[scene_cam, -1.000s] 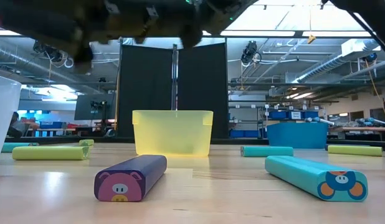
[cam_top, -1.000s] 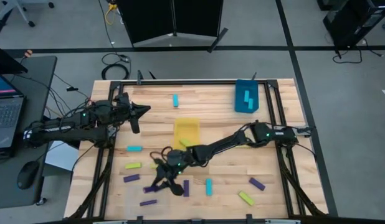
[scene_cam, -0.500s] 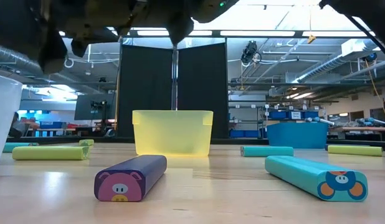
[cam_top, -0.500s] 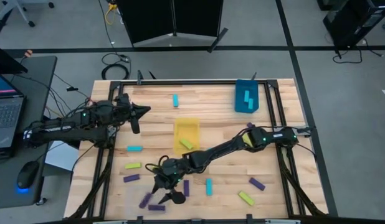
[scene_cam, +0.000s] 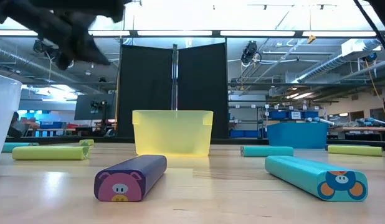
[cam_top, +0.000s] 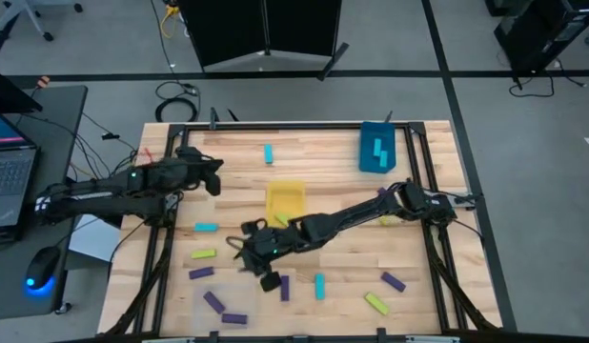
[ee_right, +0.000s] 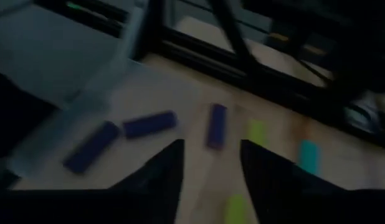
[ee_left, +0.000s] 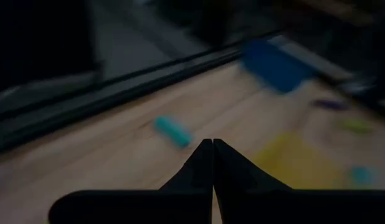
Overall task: Sort blocks
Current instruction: Put the light green block into the yellow bin
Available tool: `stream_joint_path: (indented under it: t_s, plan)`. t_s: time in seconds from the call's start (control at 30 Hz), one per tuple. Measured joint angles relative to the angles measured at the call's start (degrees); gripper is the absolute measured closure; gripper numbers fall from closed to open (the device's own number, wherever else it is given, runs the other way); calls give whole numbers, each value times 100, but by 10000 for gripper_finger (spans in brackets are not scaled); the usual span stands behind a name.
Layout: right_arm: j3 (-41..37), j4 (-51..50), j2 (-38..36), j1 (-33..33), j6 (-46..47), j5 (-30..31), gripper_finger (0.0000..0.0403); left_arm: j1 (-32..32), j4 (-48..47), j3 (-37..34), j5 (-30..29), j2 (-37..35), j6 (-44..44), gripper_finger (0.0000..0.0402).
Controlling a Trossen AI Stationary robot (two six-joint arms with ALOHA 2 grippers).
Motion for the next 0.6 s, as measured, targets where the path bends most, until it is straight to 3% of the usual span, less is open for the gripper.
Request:
stream_joint_path:
  t_s: [0.13, 0.3, 0.6]
  plan:
    - [-818, 440, -460, -310, 69, 128, 304, 0, -362, 0, -315, 599, -414, 365]
    - [-2568, 1967, -1449, -604, 353, 514, 356, 54, -331, 40, -360, 1467, -634, 307]
    - [-5299, 3025, -3232, -687, 1204, 2336, 366, 622, -799, 553, -395, 2588, -877, 178]
